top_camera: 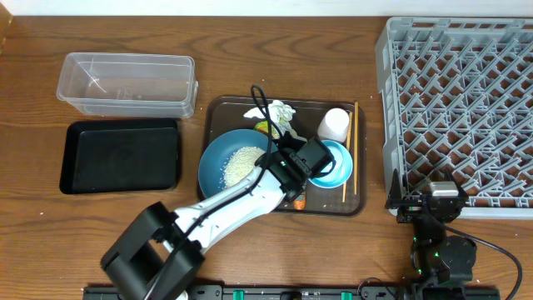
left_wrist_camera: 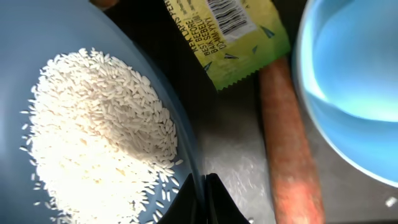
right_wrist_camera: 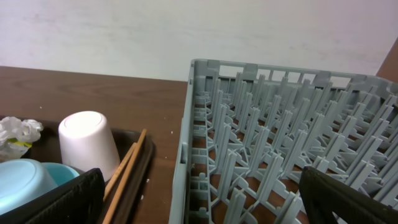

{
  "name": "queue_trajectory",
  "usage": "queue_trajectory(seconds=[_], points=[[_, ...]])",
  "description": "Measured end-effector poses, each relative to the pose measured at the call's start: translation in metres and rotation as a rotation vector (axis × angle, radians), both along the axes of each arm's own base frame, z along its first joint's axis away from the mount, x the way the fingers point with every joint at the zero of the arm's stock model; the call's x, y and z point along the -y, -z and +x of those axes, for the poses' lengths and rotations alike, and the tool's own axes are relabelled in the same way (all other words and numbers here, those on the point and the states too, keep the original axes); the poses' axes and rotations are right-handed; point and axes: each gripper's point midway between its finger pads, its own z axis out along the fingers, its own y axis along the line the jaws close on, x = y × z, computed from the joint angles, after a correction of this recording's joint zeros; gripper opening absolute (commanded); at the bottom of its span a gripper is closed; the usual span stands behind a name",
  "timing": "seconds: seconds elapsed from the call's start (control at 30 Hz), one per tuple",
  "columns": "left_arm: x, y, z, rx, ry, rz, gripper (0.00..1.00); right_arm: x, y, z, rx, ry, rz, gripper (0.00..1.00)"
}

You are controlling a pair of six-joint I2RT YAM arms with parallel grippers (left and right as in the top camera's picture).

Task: Sort waste into correct bins and load items into the dishwasher rack
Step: 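Grasp the blue bowl rim with the left gripper, then lift the blue bowl left and tip rice onto the black tray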

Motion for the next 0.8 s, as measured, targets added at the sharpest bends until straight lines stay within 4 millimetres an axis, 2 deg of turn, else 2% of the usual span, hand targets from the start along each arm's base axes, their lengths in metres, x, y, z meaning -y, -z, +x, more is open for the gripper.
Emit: queue_trajectory(seconds=[0.47, 0.67, 0.8], points=[[-0.021, -0.028, -0.014, -0.001, 0.106, 0.073, 0.06, 0.0, 0.0, 0.0, 0.0, 0.0, 0.0, 0.99], [-0.027, -0.058, -0.013, 0.06, 0.158, 0.044, 0.06, 0.0, 0.0, 0.0, 0.0, 0.0, 0.0, 0.99], [-0.045, -0.08, 0.0, 0.111, 0.112, 0.011, 0.06, 0.0, 0.0, 0.0, 0.0, 0.0, 0.0, 0.99]])
